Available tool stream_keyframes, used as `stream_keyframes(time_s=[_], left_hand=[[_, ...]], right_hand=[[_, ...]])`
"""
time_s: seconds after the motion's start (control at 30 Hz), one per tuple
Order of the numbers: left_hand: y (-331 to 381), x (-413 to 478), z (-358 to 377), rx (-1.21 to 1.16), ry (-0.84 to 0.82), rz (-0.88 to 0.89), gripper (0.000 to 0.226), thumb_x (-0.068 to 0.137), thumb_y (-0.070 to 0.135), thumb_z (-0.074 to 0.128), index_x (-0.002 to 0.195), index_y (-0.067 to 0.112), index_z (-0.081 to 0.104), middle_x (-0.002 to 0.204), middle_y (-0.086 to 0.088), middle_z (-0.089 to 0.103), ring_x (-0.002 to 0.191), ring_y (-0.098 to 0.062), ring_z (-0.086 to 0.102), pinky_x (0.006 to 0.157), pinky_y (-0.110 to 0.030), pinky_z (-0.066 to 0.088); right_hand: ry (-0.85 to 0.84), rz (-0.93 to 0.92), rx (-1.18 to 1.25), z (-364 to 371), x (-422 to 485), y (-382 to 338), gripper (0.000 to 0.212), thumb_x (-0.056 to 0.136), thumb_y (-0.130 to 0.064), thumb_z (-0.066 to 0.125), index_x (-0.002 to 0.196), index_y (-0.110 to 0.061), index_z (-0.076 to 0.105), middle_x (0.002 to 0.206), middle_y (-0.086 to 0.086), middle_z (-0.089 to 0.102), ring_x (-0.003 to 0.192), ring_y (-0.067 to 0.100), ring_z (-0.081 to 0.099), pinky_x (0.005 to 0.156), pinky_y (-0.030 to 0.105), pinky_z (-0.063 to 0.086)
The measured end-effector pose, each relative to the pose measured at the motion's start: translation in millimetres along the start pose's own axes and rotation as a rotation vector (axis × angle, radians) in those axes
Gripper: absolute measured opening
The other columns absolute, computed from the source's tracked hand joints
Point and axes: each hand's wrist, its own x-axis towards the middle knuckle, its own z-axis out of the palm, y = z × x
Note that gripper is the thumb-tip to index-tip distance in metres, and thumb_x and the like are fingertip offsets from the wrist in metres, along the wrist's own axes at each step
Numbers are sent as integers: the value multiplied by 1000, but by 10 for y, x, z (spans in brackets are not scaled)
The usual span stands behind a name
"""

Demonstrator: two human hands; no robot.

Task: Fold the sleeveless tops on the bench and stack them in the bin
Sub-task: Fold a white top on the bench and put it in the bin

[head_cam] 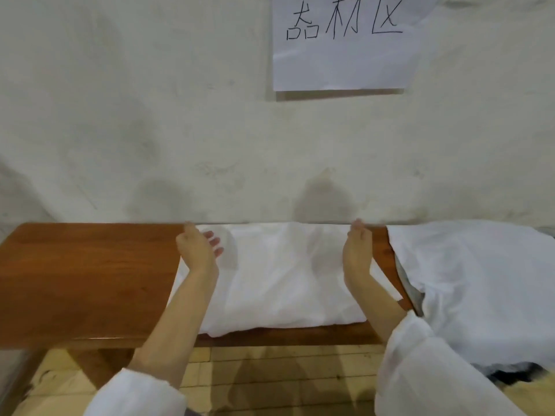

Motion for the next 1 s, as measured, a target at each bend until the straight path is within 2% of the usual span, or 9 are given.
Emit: stream_keyframes(time_s=[0.1,0.17,0.3,0.5,0.6,0.67,0.8,0.9,1.0], left_hand=[[-325,-57,-32,514,-152,404,19,98,20,44,102,9,59,101,-6,62,100,-27,59,81,-32,45],[-470,-78,-78,887,-377,750,30,98,27,42,116,13,61,126,-5,58,121,-23,50,101,-31,36],[-624,-35,-173,1507,-730,959,77,83,57,-1,149,26,27,159,3,13,147,-16,4,117,-35,-7],[-715,-358,-231,1695,-590,839,69,90,53,-8,152,28,6,161,2,-3,147,-19,-8,118,-41,-8],[-686,-697,-286,1718,-504,750,52,100,44,25,148,26,21,156,-2,16,143,-24,14,115,-42,13],[-603,-812,-304,1698,-444,761,43,98,41,34,138,25,38,144,-1,34,131,-24,30,106,-40,27],[-560,-710,-245,1413,-542,976,28,98,22,40,118,20,60,122,2,55,115,-19,45,98,-30,30],[-635,-549,-220,1296,-780,1043,38,95,19,36,120,15,63,128,-6,58,123,-27,50,107,-33,30],[-752,-495,-253,1494,-809,1000,67,91,42,4,144,21,40,153,-3,32,144,-20,23,116,-34,3]], right_hand=[[-90,-259,-418,39,-234,379,45,99,-37,41,136,-11,42,139,7,43,125,21,42,105,34,35],[-196,-354,-682,87,-367,548,58,98,-46,36,147,-14,27,155,6,23,142,22,22,117,36,16],[-315,-456,-1195,55,-463,764,77,93,-65,9,152,-16,-6,160,5,-8,147,24,-8,115,37,-12],[-504,-618,-1344,-123,-259,684,116,56,-79,-34,151,-18,-11,159,4,-14,146,22,-14,116,37,-13],[-672,-626,-1340,-249,-62,552,115,57,-87,-23,152,-22,-8,160,0,-13,146,16,-14,116,34,-12],[-704,-587,-1338,-291,-46,451,94,78,-80,4,152,-23,-3,160,0,-11,146,17,-13,118,36,-10],[-458,-480,-1190,-147,-473,493,62,101,-40,31,152,-16,5,160,6,-3,147,24,-5,118,38,-4],[-304,-285,-1151,12,-863,647,65,101,-46,26,151,-14,1,160,8,-4,147,27,-4,117,39,-6],[-209,-356,-1235,41,-961,801,77,92,-62,-3,152,-14,-4,160,9,-6,147,29,-5,112,39,-15]])
